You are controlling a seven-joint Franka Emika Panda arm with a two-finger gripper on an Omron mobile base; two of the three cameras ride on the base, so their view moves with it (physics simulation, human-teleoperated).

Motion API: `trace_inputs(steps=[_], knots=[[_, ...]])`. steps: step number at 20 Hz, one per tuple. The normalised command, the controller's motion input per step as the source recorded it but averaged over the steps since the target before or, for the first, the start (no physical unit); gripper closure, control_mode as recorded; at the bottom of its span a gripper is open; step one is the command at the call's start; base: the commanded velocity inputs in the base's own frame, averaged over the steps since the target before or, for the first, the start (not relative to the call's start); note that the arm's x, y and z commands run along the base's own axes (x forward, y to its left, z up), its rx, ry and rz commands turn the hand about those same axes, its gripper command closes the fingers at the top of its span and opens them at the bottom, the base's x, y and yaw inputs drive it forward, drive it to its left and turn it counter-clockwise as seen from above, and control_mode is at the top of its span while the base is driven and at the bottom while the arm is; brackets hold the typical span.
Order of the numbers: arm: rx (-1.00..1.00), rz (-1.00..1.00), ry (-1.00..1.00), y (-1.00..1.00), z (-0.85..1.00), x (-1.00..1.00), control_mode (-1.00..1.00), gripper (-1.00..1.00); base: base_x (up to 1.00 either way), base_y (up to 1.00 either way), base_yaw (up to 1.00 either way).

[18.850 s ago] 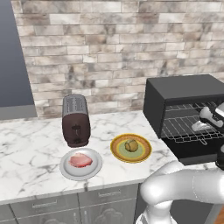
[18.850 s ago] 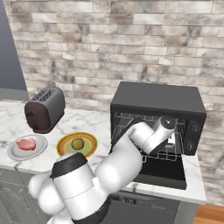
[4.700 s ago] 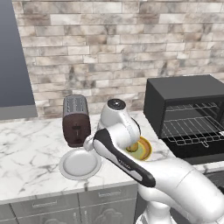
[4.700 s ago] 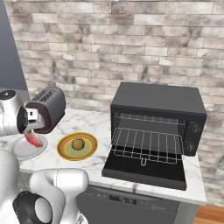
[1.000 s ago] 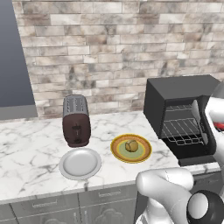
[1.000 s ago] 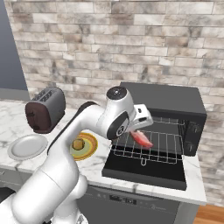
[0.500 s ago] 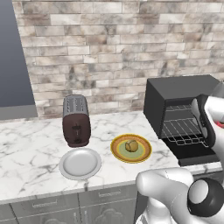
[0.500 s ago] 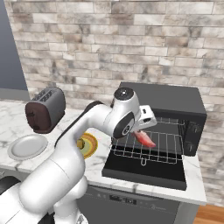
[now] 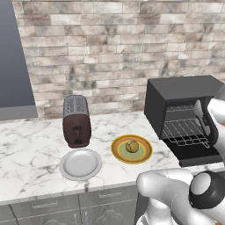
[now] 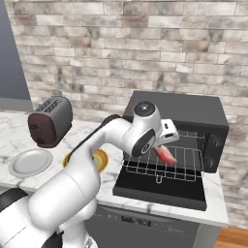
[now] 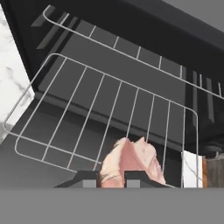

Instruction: Open the toaster oven door. Place the bread on the top rack in the toaster oven and place the steak on the bottom rack.

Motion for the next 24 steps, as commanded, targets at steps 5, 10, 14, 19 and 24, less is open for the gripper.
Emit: trace_inputs(steps=[5, 10, 14, 19, 24], knots=[[0.06, 0.0, 0.0, -0.03, -0.06, 0.11, -1.0, 1.0, 0.0, 0.0, 0.0], [0.04, 0.0, 0.0, 0.0, -0.1, 0.2, -1.0, 1.0, 0.0, 0.0, 0.0], [0.03, 0.0, -0.01, -0.01, -0.19, 0.12, -1.0, 1.0, 0.0, 0.0, 0.0], [0.0, 0.0, -0.04, 0.0, -0.23, 0.07, -1.0, 1.0, 0.0, 0.0, 0.0], [0.0, 0.0, -0.01, -0.06, -0.12, 0.21, -1.0, 1.0, 0.0, 0.0, 0.0]])
